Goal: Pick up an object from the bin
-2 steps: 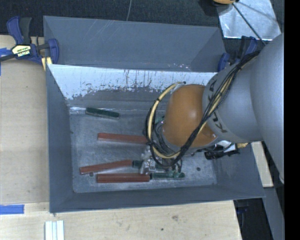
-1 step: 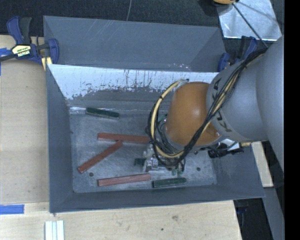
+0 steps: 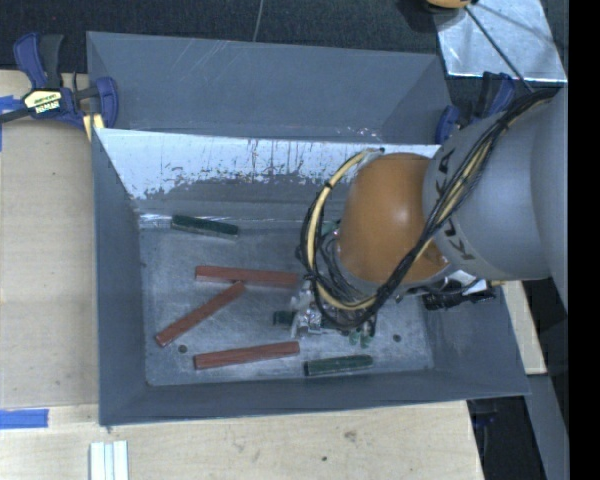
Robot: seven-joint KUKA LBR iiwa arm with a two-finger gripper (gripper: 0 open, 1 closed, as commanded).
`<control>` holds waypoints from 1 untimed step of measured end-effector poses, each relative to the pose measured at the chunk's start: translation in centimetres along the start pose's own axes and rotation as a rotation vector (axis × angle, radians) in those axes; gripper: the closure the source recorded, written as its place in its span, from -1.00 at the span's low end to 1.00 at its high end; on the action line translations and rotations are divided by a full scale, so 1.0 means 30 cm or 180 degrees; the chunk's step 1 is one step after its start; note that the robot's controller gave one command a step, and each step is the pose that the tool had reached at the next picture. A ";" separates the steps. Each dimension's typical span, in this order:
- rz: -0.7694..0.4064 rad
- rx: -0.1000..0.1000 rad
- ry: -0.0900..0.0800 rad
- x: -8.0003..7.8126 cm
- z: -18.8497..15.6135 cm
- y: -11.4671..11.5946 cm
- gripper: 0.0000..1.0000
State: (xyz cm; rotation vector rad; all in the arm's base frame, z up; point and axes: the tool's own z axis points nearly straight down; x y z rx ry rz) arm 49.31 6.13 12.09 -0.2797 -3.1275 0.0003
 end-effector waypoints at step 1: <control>-0.0001 -0.0004 -0.0012 -0.003 -0.055 0.001 1.00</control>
Offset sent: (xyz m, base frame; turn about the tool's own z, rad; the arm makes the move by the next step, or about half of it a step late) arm 0.0000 -0.0001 0.0246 0.0000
